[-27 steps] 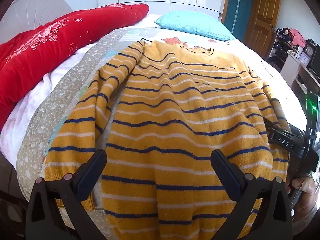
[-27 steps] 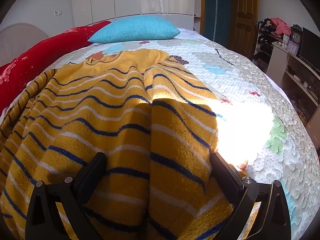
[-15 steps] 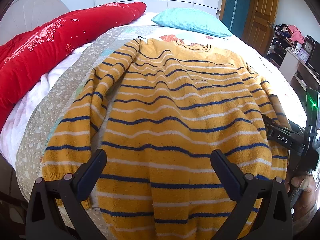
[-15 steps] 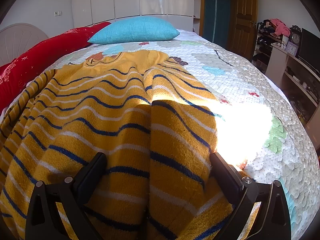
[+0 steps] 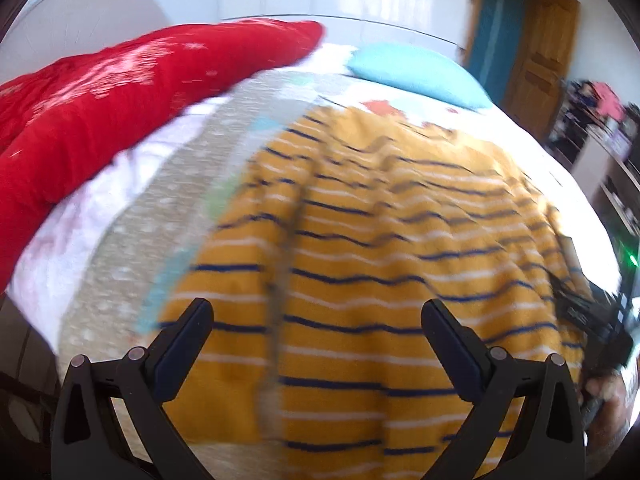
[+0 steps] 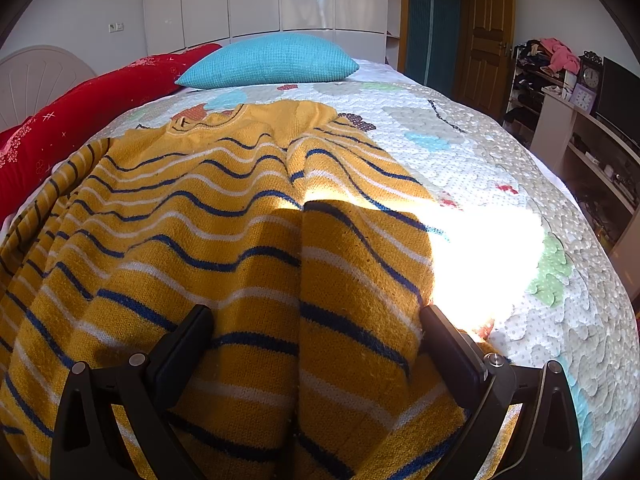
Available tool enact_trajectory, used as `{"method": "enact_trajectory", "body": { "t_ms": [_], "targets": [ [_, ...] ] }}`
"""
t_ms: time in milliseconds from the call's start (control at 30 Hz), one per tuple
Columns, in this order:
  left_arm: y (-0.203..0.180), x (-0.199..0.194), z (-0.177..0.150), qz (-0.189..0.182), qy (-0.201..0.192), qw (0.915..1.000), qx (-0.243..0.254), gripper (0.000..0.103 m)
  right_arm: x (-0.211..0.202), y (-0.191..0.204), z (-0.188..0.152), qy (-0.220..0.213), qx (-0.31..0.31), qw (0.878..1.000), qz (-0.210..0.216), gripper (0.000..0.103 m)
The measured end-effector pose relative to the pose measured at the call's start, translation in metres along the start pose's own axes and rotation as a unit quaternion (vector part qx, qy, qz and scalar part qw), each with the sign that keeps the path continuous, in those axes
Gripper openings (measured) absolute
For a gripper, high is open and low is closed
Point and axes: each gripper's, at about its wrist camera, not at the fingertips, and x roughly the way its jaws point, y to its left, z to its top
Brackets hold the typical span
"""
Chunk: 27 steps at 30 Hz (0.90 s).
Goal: Fold small clothes
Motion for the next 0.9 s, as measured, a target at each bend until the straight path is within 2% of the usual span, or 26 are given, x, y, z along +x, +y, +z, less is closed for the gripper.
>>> {"method": "enact_trajectory", "body": {
  "t_ms": [100,167,200,233,267,300,333,400,467,533,600,633,733,800,900],
  "targets": [
    [0.04,0.012,0.004,0.029,0.01,0.9984,-0.048,0.103,0.0,0.0,0.0,0.0,0.0,1.0,0.0,0.103],
    [0.054,0.022,0.005,0.034,0.022,0.9979,-0.05,0.103,0.0,0.0,0.0,0.0,0.0,1.0,-0.001,0.103],
    [0.055,0.026,0.006,0.043,0.033,0.9979,-0.036,0.103,0.0,0.0,0.0,0.0,0.0,1.0,-0.001,0.103],
    [0.054,0.034,0.005,0.028,0.041,0.9982,-0.035,0.102,0.0,0.0,0.0,0.0,-0.001,1.0,-0.001,0.103],
    [0.049,0.036,0.004,0.029,0.065,0.9973,-0.018,0.088,0.0,0.0,0.0,0.001,-0.001,1.0,-0.002,0.103],
    [0.048,0.042,0.003,0.017,0.068,0.9975,-0.011,0.05,0.001,0.0,0.0,0.001,-0.002,1.0,-0.003,0.103],
    [0.048,0.047,0.004,0.021,0.07,0.9972,-0.013,0.037,0.001,0.0,0.0,0.002,-0.003,1.0,-0.004,0.103],
    [0.062,0.047,0.011,0.02,0.046,0.9982,-0.033,0.016,0.002,0.0,0.0,0.003,-0.004,1.0,-0.005,0.103],
    [0.085,0.046,0.02,0.033,0.026,0.9967,-0.07,0.016,0.002,0.0,0.001,0.003,-0.005,1.0,-0.006,0.103],
    [0.116,0.038,0.03,0.08,0.004,0.9906,-0.111,0.016,0.002,0.0,0.0,0.003,-0.005,1.0,-0.007,0.103],
    [0.141,0.028,0.035,0.107,-0.009,0.9845,-0.138,0.017,0.002,0.001,0.0,0.003,-0.005,1.0,-0.007,0.103],
    [0.148,0.022,0.036,0.106,-0.013,0.9834,-0.147,0.02,0.002,0.001,0.0,0.003,-0.005,1.0,-0.007,0.103],
    [0.151,0.001,0.031,0.095,-0.032,0.9825,-0.157,0.036,0.003,0.0,0.0,0.003,-0.007,1.0,-0.009,0.103],
    [0.139,-0.011,0.026,0.089,-0.049,0.9851,-0.139,0.049,0.004,0.0,0.002,0.003,-0.007,1.0,-0.011,0.103],
    [0.107,-0.025,0.02,0.074,-0.065,0.9898,-0.103,0.061,0.005,0.001,0.002,0.003,-0.007,1.0,-0.013,0.103]
  ]
}}
